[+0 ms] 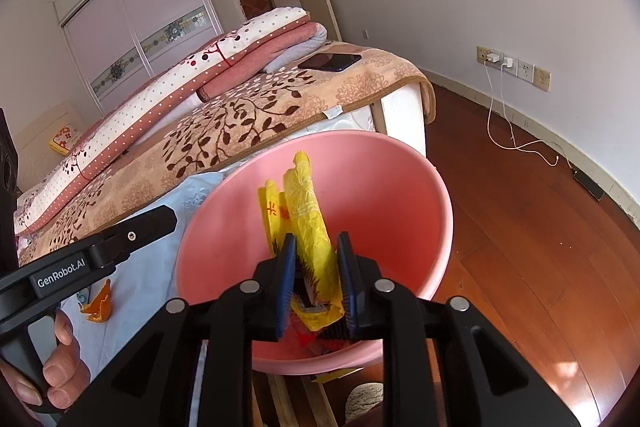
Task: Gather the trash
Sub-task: 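Open both tools to drop the snack bag and yellow bag into the bucket, then move both tools back over the sheet toward the orange peels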
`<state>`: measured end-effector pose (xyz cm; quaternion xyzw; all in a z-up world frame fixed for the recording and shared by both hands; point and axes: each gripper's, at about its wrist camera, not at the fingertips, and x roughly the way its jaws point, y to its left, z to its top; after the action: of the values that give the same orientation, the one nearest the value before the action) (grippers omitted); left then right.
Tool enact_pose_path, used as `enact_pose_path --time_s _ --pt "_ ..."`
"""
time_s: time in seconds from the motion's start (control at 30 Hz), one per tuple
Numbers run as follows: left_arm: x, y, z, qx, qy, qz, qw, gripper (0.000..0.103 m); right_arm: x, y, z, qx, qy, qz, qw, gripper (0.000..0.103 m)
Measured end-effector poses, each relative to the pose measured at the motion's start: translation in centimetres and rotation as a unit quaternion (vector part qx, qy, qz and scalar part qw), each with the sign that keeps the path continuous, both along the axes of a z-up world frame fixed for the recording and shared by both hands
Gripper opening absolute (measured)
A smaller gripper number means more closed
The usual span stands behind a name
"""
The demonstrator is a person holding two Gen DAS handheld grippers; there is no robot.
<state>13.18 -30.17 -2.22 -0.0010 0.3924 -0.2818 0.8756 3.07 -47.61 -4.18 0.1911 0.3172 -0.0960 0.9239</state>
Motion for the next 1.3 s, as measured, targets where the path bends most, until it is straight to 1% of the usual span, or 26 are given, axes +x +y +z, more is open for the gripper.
enact_pose_path --time_s 0.03,0.07,0.17,0.33,0.5,0.63,1.0,1.3 --pt "-0.1 0.1 0.1 -0.002 0.001 0.0 1.0 0.037 -0.1 0.0 0.1 0.0 -0.003 -0.001 1.0 0.031" --pt "-0.2 0.2 0.2 -0.004 0.003 -0.001 1.0 0.037 -0.2 0.0 0.2 0.0 -0.006 -0.002 1.0 0.034" --pt "-0.6 0.6 0.4 -0.004 0.001 0.0 1.0 0.037 -0.4 0.1 0.6 -0.003 -0.01 -0.004 1.0 0.039" --pt "-1.3 1.8 0.8 -0.01 0.001 0.007 0.9999 0.037 -0.9 1.3 1.3 -0.003 -0.015 0.01 1.0 0.039" --pt "-2.5 3.5 1.1 -0.005 -0.007 0.019 0.9998 0.037 -1.5 3.3 1.9 -0.004 -0.022 0.034 0.999 0.04" --pt "-3.4 5.3 1.5 -0.001 -0.014 0.032 0.9994 0.037 -1.8 5.4 2.2 0.001 -0.025 0.056 0.998 0.041" --pt "-6.0 10.6 2.1 0.018 -0.042 0.062 0.997 0.037 -2.1 11.7 2.0 -0.008 -0.02 0.107 0.994 0.041" --pt "-6.7 15.5 1.1 0.012 -0.029 0.094 0.9951 0.037 -2.2 15.4 1.6 -0.017 -0.007 0.141 0.99 0.041"
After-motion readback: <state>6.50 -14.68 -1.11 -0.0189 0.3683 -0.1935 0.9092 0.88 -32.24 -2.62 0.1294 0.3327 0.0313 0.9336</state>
